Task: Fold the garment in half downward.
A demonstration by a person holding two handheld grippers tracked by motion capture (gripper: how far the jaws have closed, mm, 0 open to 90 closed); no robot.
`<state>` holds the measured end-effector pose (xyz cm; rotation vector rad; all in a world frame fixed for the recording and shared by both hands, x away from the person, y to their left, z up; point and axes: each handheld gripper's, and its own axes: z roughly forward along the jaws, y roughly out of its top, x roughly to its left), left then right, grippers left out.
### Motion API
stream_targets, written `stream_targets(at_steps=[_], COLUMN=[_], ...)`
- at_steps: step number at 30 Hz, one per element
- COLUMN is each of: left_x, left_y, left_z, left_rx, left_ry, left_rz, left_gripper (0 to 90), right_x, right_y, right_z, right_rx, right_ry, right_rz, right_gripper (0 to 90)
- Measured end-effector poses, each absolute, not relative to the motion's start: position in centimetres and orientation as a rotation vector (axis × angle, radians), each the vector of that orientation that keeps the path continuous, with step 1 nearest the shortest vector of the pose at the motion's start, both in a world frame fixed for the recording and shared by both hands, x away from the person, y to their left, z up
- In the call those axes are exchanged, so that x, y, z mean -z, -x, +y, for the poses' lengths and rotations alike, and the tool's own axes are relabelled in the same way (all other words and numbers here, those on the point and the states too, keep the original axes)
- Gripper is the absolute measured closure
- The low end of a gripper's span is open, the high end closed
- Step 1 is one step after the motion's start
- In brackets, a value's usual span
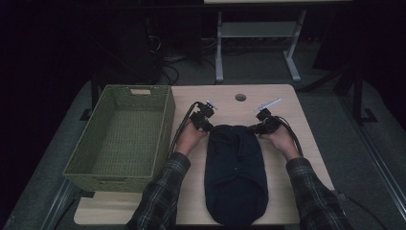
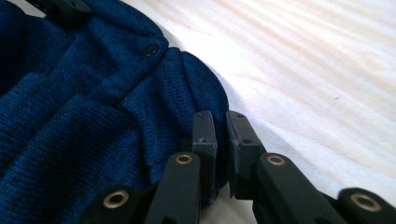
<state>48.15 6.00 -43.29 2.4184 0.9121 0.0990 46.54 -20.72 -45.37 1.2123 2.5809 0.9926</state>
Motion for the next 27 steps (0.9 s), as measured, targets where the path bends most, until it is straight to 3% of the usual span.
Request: stream_targets(at_steps=[16,27], left_x=[38.8,34.2], left_y=[-48.1,-47.3], left_z=[6.9,6.6], left_rx=[-0.206,-0.366], left_ry=[-2.337,-2.299], left_rz=[0.892,0.821], left_gripper=[80.3,80.5], right_x=[40.8,36.6], right_y=[-46.2,-45.9], right_z=[-21.1,-21.5], right_rx=[-1.105,-1.17], right_ry=[-1.142,-1.062], right_rz=[2.446,2.356], right_gripper=[83.1,83.2])
